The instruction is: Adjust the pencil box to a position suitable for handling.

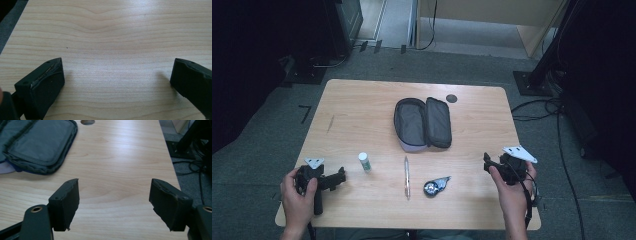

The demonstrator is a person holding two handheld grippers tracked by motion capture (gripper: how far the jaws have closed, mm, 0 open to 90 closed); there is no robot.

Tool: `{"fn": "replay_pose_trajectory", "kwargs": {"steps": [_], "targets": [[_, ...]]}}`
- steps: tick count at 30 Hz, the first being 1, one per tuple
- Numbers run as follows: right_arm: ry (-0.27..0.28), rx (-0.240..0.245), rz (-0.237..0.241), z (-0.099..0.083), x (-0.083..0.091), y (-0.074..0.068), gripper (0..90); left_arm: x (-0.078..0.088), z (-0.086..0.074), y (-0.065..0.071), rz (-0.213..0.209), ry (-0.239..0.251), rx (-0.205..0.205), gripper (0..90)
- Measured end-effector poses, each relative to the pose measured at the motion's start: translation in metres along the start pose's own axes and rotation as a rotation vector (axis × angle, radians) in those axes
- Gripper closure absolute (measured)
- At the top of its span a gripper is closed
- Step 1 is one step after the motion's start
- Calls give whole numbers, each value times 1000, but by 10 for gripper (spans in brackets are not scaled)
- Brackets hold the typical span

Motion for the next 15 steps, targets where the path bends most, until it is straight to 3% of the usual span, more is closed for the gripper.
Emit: {"fn": "replay_pose_trajectory", "kwargs": {"steps": [15], "targets": [[22,42,60,27,-10,-42,282,0,0,0,1,-2,-2,0]]}}
Point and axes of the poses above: each handheld gripper's, and its own axes: x roughly backward along the jaws, z roughly out of its top, y roughly to its right, the point moved 9 cm from there along -x, roughly forward along the jaws, and after that the axes turned 11 degrees about -z, right-handed, at the moved point
